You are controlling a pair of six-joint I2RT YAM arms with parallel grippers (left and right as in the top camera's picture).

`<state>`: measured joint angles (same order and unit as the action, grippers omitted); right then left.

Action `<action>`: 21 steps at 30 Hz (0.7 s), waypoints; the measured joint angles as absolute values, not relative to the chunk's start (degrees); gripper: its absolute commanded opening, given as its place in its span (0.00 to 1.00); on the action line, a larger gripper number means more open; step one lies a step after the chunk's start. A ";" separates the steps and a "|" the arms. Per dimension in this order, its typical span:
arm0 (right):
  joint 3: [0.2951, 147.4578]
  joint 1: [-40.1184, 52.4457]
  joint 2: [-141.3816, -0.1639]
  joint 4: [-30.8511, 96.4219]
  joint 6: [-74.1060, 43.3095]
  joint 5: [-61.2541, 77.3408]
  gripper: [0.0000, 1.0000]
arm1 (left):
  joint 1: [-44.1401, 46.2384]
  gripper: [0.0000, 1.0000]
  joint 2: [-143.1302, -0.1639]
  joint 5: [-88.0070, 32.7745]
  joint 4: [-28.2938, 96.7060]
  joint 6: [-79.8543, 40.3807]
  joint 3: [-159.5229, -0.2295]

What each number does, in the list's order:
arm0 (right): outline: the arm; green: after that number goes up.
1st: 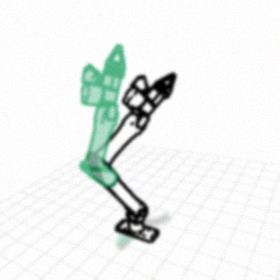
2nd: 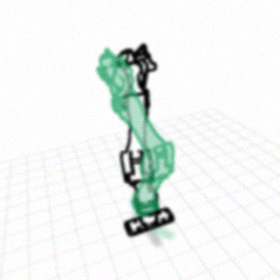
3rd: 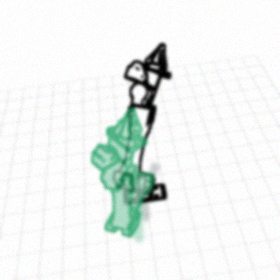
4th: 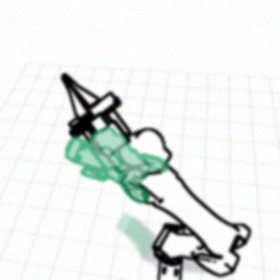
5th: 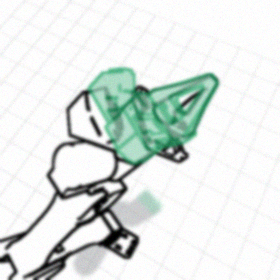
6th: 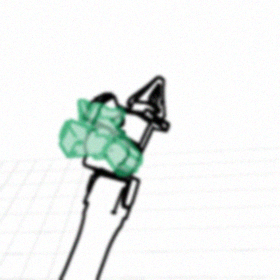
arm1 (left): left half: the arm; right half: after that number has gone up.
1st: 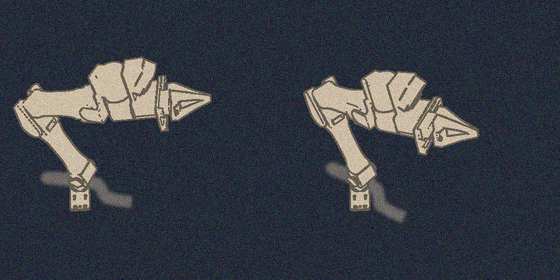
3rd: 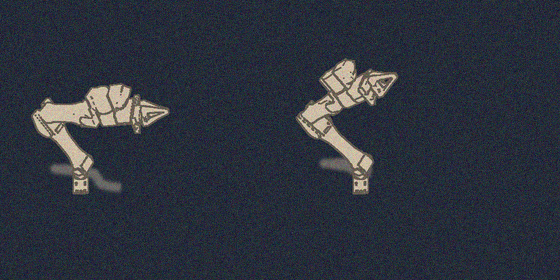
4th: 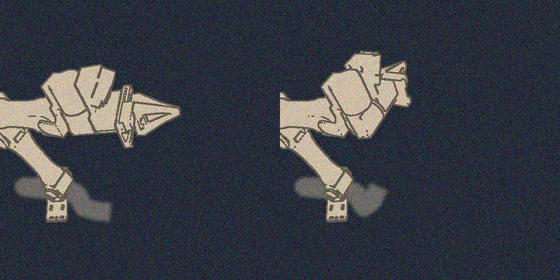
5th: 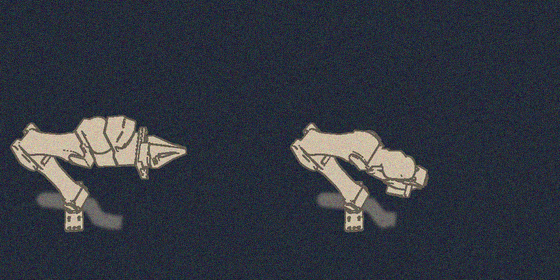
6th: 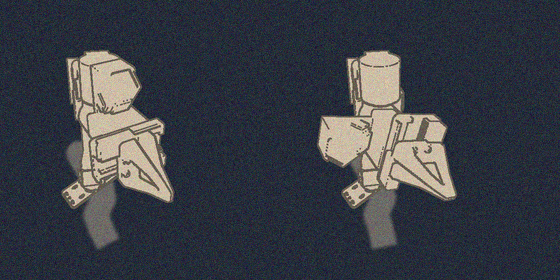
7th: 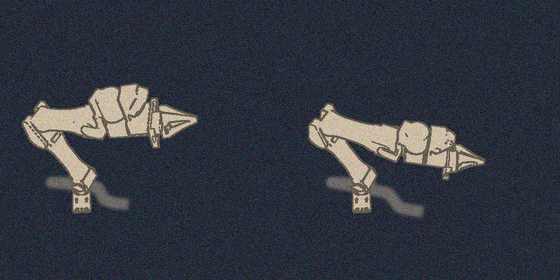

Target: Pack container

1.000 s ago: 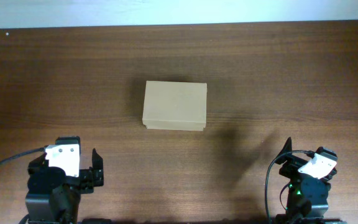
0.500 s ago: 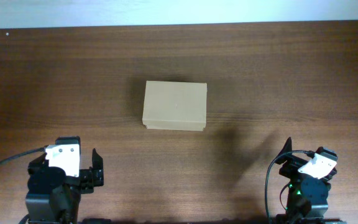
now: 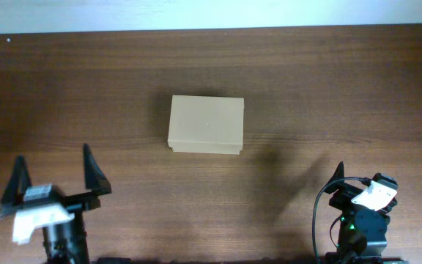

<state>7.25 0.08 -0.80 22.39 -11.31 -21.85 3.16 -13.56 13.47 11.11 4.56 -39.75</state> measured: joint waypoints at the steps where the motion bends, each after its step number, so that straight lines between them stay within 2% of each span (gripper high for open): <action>1: 7.22 0.08 -0.78 22.41 -11.38 -21.82 0.99 | 3.16 1.00 -11.44 13.45 3.81 4.47 -36.10; 3: 7.20 0.05 -0.80 22.37 -11.33 -21.82 0.99 | 3.16 1.00 -8.62 13.39 -11.64 4.47 -28.64; 7: 7.20 0.03 -0.73 22.39 -11.33 -21.82 0.99 | 3.16 0.99 -5.43 13.37 -22.92 4.47 -18.90; 12: 7.20 0.03 -0.73 22.41 -11.35 -21.82 0.99 | 3.16 1.00 -1.80 13.34 -25.61 4.49 -6.63; 21: 7.20 0.03 -0.73 22.41 -11.35 -21.82 0.99 | 0.78 1.00 -1.04 13.34 -26.52 4.47 -2.37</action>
<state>7.20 0.03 -0.73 22.41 -11.35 -21.82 0.78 -1.04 13.34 -26.52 4.47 -2.37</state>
